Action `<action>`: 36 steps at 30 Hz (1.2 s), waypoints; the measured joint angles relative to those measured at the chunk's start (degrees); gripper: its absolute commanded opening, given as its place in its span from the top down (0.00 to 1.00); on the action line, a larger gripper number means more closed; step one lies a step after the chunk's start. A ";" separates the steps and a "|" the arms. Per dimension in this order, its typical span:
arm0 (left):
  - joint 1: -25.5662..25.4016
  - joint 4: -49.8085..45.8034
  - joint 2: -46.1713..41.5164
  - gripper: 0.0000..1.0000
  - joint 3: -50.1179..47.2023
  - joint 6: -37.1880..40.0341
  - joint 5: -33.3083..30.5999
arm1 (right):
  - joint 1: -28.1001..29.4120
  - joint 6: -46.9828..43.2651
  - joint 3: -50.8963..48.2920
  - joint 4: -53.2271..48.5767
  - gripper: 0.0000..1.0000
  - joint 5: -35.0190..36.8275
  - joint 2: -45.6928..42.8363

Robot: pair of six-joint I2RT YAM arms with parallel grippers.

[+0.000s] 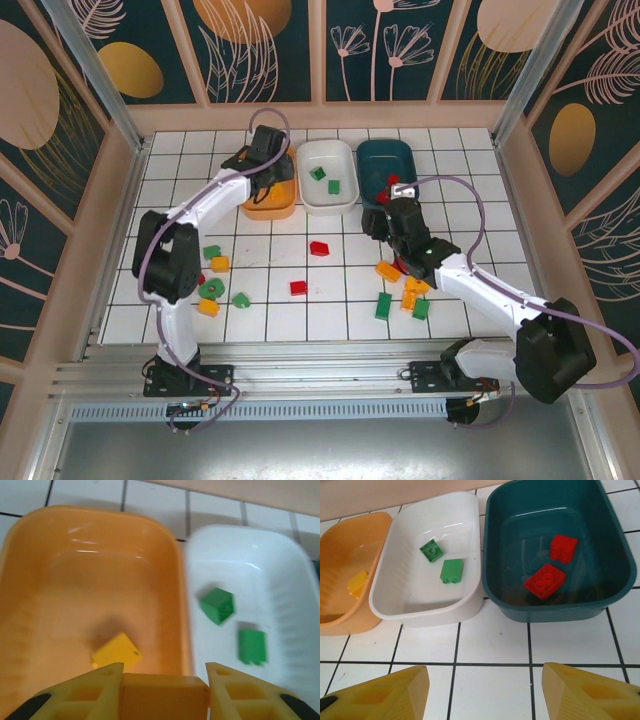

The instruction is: Sort the legos into containers by color

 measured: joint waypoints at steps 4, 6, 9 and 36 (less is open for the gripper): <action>1.73 -2.69 6.78 0.67 5.92 0.92 -0.15 | 0.48 0.00 0.13 -0.02 0.38 -1.86 1.01; 1.79 -4.24 9.53 0.59 8.44 1.31 -0.13 | 1.49 0.00 0.52 -0.15 0.37 -2.10 2.27; 1.99 -5.29 12.02 0.27 10.62 2.21 -0.09 | 3.39 0.02 1.14 -0.42 0.34 -2.32 3.63; 2.64 20.33 -41.24 0.02 -60.24 -10.29 0.20 | 11.47 4.81 16.92 1.01 0.23 -8.00 36.13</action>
